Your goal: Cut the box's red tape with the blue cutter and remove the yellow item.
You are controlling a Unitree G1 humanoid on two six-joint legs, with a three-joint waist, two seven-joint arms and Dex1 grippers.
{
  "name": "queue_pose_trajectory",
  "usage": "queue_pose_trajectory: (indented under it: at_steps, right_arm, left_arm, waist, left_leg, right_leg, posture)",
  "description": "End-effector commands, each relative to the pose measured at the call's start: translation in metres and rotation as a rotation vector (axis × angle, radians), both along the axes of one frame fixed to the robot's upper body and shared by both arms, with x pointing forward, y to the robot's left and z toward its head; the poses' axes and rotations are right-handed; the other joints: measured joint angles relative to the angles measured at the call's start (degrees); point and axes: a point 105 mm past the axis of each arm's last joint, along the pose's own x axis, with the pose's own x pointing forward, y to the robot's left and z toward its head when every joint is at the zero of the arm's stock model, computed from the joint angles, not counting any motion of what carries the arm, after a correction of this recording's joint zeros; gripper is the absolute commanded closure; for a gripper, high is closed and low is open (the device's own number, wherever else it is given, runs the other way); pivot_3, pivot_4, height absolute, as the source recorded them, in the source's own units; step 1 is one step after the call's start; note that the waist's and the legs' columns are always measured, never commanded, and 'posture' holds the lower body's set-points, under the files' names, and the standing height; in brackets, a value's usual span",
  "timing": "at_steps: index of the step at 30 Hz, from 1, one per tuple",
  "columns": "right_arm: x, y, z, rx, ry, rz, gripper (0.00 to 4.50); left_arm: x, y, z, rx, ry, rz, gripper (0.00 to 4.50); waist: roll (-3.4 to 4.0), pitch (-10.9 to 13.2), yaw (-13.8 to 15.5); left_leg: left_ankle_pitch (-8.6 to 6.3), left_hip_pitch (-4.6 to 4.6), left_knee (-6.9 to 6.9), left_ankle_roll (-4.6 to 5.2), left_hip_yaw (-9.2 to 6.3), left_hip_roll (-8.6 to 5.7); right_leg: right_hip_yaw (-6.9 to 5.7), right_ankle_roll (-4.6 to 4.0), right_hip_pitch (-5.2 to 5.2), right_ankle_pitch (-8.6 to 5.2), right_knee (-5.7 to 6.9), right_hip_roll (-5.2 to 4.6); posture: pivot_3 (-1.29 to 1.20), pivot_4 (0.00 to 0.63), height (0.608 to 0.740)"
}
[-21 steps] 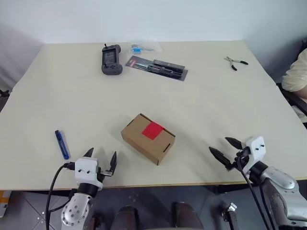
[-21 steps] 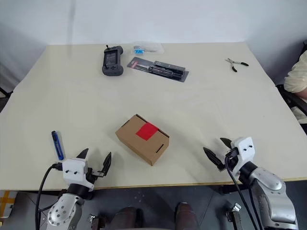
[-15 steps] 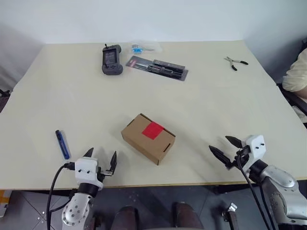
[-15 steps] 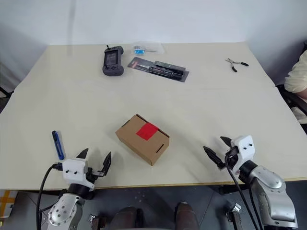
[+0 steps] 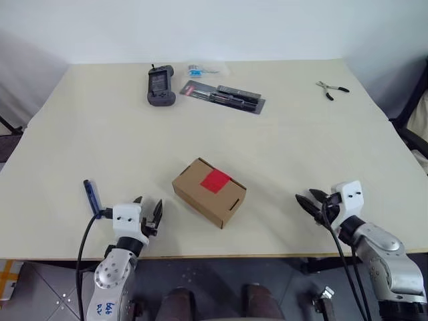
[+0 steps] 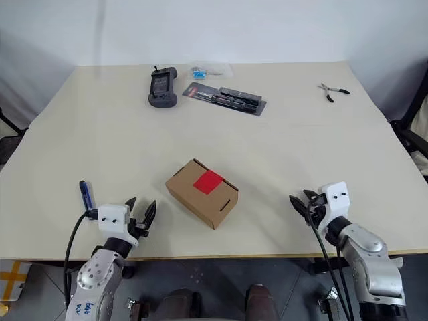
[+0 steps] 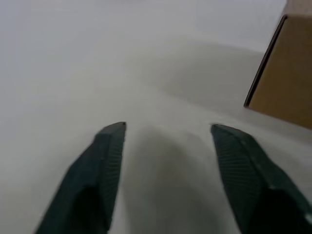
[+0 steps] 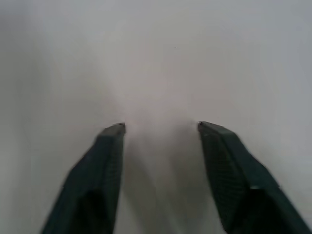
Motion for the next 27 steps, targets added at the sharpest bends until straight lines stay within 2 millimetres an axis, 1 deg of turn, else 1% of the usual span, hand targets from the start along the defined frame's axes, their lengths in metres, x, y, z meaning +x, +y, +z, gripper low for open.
queue_pose_trajectory:
  at_steps: [1,2,4,5,6,7,10,13,15,17,19,21,24,25,27]
  right_arm:
    - [-0.001,0.007,0.015,-0.008,-0.054,0.024,3.41]
    - [-0.002,0.009,0.016,-0.01,-0.052,0.033,3.82]
    - [-0.003,0.012,0.017,-0.011,-0.043,0.045,4.49]
    - [-0.005,0.016,0.017,-0.019,-0.032,0.074,4.5]
    - [-0.007,0.02,0.017,-0.024,-0.023,0.096,4.5]
    - [-0.01,0.025,0.016,-0.037,0.002,0.126,4.5]
    - [-0.018,0.043,0.014,-0.067,0.043,0.225,4.5]
    - [-0.025,0.063,0.02,-0.053,0.059,0.308,4.5]
    - [-0.027,0.074,0.019,-0.061,0.084,0.338,4.5]
    - [-0.028,0.082,0.019,-0.065,0.088,0.362,4.5]
    - [-0.029,0.088,0.02,-0.063,0.093,0.38,4.5]
    - [-0.031,0.094,0.019,-0.062,0.114,0.401,4.5]
    - [-0.034,0.102,0.019,-0.06,0.145,0.443,4.5]
    - [-0.033,0.11,0.02,-0.063,0.142,0.472,4.5]
    - [-0.029,0.119,0.023,-0.065,0.121,0.501,4.5]
  left_arm:
    - [0.007,-0.004,-0.007,-0.013,0.029,-0.042,2.87]
    - [0.01,-0.005,-0.005,-0.014,0.02,-0.053,3.24]
    - [0.015,-0.006,-0.002,-0.016,0.01,-0.069,3.86]
    - [0.019,-0.007,0.001,-0.014,-0.002,-0.086,4.19]
    - [0.022,-0.008,0.003,-0.013,-0.01,-0.099,4.38]
    - [0.027,-0.01,0.005,-0.019,-0.017,-0.117,4.48]
    - [0.04,-0.008,0.012,-0.009,-0.044,-0.131,4.48]
    - [0.048,-0.001,0.021,-0.014,-0.066,-0.121,4.48]
    - [0.056,0.012,0.026,-0.006,-0.076,-0.082,4.48]
    - [0.064,0.023,0.028,0.0,-0.066,-0.061,4.48]
    - [0.072,0.027,0.029,0.001,-0.058,-0.071,4.48]
    - [0.079,0.026,0.032,0.0,-0.064,-0.095,4.48]
    - [0.088,0.019,0.034,-0.009,-0.049,-0.159,4.48]
    - [0.091,-0.001,0.039,-0.021,-0.038,-0.291,4.48]
    - [0.091,-0.031,0.048,-0.061,-0.021,-0.484,4.48]
  waist:
    - [0.0,0.0,-0.01]
    - [0.0,0.0,0.09]
    - [-0.01,0.0,0.02]
    - [-0.01,0.0,-0.01]
    - [-0.01,0.0,0.03]
    - [-0.01,0.01,0.0]
    - [-0.05,0.02,-0.02]
    - [-0.09,0.04,-0.18]
    - [-0.17,0.09,-0.28]
    - [-0.33,0.18,-0.26]
    - [-0.39,0.22,-0.23]
    - [-0.44,0.25,-0.15]
    - [-0.51,0.26,0.02]
    - [-0.51,0.27,-0.03]
    - [-0.59,0.31,-0.01]
  left_leg:
    - [0.0,0.0,0.0,0.0,0.0,0.0]
    - [0.0,0.0,0.0,-0.01,0.0,0.0]
    - [0.03,-0.01,0.01,-0.02,-0.02,0.0]
    - [0.03,-0.01,0.01,-0.02,-0.02,0.0]
    - [0.03,-0.01,0.0,-0.02,-0.02,0.0]
    - [0.03,-0.03,0.01,-0.02,-0.02,0.0]
    - [0.03,-0.05,0.02,-0.02,-0.02,0.0]
    - [0.03,-0.08,0.01,-0.03,-0.04,0.01]
    - [0.03,-0.11,0.0,-0.04,-0.04,0.04]
    - [0.04,-0.11,0.0,-0.04,-0.04,0.06]
    - [0.04,-0.12,0.0,-0.05,-0.05,0.08]
    - [0.04,-0.13,0.01,-0.05,-0.02,0.07]
    - [0.06,-0.16,0.03,-0.08,-0.03,0.07]
    - [0.15,-0.18,0.02,-0.26,-0.04,0.07]
    - [0.2,-0.19,0.02,-0.35,-0.02,0.07]
  right_leg:
    - [0.0,0.0,0.0,0.0,0.01,0.0]
    - [0.0,0.0,0.0,0.0,0.01,0.0]
    - [-0.01,0.01,-0.01,0.0,0.04,0.01]
    - [-0.01,0.01,-0.01,0.0,0.04,0.0]
    - [-0.01,0.01,-0.01,0.0,0.04,0.0]
    - [-0.02,0.01,-0.02,0.0,0.04,0.0]
    - [-0.02,0.01,-0.05,0.0,0.06,0.01]
    - [-0.02,0.02,-0.08,0.01,0.06,0.03]
    - [-0.02,0.02,-0.11,0.01,0.04,0.06]
    - [-0.04,0.02,-0.14,0.01,0.04,0.09]
    - [-0.06,0.01,-0.13,0.01,0.04,0.1]
    - [-0.06,0.02,-0.13,0.01,0.01,0.08]
    - [-0.11,0.02,-0.12,0.01,-0.03,0.08]
    - [-0.14,0.02,-0.13,0.01,-0.04,0.08]
    - [-0.16,0.02,-0.14,0.01,-0.05,0.08]
  posture:
    - [0.0,0.15,0.74]
    - [0.0,0.15,0.74]
    - [0.0,0.15,0.74]
    - [0.0,0.15,0.74]
    - [0.0,0.15,0.74]
    - [0.0,0.15,0.74]
    - [0.0,0.15,0.74]
    - [0.0,0.15,0.74]
    - [0.0,0.15,0.74]
    - [0.0,0.15,0.74]
    - [0.0,0.15,0.74]
    - [0.0,0.15,0.74]
    - [0.0,0.15,0.74]
    - [0.0,0.15,0.74]
    - [0.0,0.15,0.74]
